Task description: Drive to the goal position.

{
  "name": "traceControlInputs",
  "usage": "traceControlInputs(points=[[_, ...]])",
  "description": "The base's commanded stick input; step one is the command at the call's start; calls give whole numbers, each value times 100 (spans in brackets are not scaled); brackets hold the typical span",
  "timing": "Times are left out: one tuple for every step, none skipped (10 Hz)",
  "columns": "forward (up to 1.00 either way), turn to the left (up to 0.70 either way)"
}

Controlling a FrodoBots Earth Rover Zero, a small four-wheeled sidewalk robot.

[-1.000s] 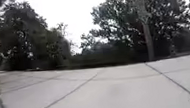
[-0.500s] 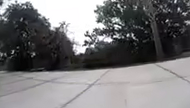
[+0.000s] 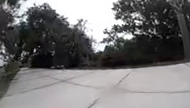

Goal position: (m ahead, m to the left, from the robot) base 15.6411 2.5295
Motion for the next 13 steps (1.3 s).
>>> traceControlInputs(points=[[70,35],[70,35],[70,28],[70,11],[70,0],[70,0],[70,0],[70,0],[70,0],[70,0],[70,0],[70,0],[70,0]])
